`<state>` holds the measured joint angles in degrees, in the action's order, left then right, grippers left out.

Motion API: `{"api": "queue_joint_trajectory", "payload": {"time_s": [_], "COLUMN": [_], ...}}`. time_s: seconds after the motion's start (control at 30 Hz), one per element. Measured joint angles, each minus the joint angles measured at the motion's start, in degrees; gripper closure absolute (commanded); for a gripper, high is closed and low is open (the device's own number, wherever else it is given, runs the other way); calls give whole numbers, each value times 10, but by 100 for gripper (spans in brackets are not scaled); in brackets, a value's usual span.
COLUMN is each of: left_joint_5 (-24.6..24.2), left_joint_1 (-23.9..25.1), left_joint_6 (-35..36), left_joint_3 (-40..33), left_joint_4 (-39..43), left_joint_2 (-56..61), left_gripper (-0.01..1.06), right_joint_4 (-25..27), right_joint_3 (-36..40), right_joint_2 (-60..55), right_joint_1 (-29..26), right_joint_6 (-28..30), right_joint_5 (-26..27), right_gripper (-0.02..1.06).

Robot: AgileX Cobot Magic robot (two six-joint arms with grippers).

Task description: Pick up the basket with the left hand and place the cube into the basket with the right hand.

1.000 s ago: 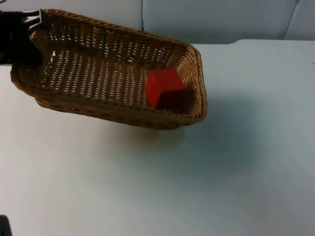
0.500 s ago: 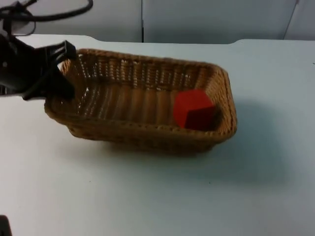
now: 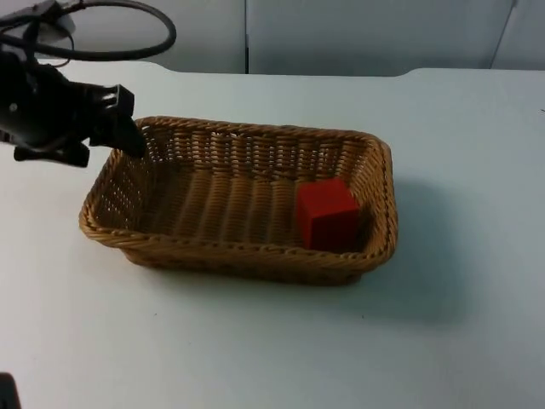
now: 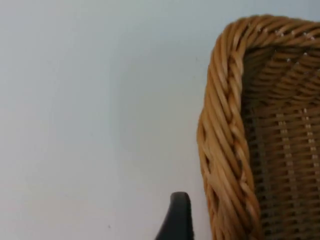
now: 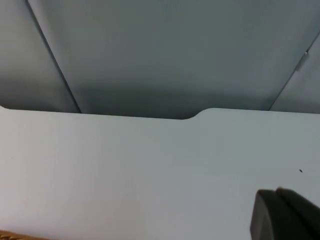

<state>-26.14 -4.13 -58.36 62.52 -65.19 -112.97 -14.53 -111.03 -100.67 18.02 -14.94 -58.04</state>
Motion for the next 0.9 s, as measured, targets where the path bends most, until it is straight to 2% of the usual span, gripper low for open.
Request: {"api": "queue_joint_trajectory", "payload": {"time_s": [0.07,0.1,0.13,0.17,0.23,0.27,0.33,0.37,0.43,0.67,0.73,0.8,0.83,0.9], "left_joint_5": [4,4,4,3,-8,-8,-26,-33,-45,-108,-116,-116,-116,-116], "left_joint_1": [0,0,0,0,0,0,0,0,0,0,0,0,0,0], "left_joint_6": [64,126,126,175,282,282,364,380,399,409,414,438,438,451], "left_joint_3": [31,49,49,64,99,99,120,121,121,115,84,34,34,-16], "left_joint_4": [99,164,164,222,362,362,473,496,516,536,558,593,593,610], "left_joint_2": [0,4,4,6,20,20,52,67,112,256,356,471,471,580], "left_gripper": [40,48,61,61,92,105,105,105,105,105,105,105,105,105], "right_joint_4": [-2,-2,-2,-4,-12,-12,-43,-62,-96,-131,-144,-163,-163,-179], "right_joint_3": [0,0,0,0,0,0,0,0,0,0,20,72,72,149], "right_joint_2": [0,0,0,0,0,0,4,8,26,115,170,230,230,304], "right_joint_1": [0,0,0,0,0,0,0,0,0,0,0,0,0,0], "right_joint_6": [0,1,1,1,0,0,-21,-36,-63,-83,-84,-94,-94,-115], "right_joint_5": [0,0,0,0,-1,-1,-6,-9,-12,-53,-59,-54,-54,-30], "right_gripper": [105,105,105,105,105,105,105,105,105,105,105,105,105,105]}}
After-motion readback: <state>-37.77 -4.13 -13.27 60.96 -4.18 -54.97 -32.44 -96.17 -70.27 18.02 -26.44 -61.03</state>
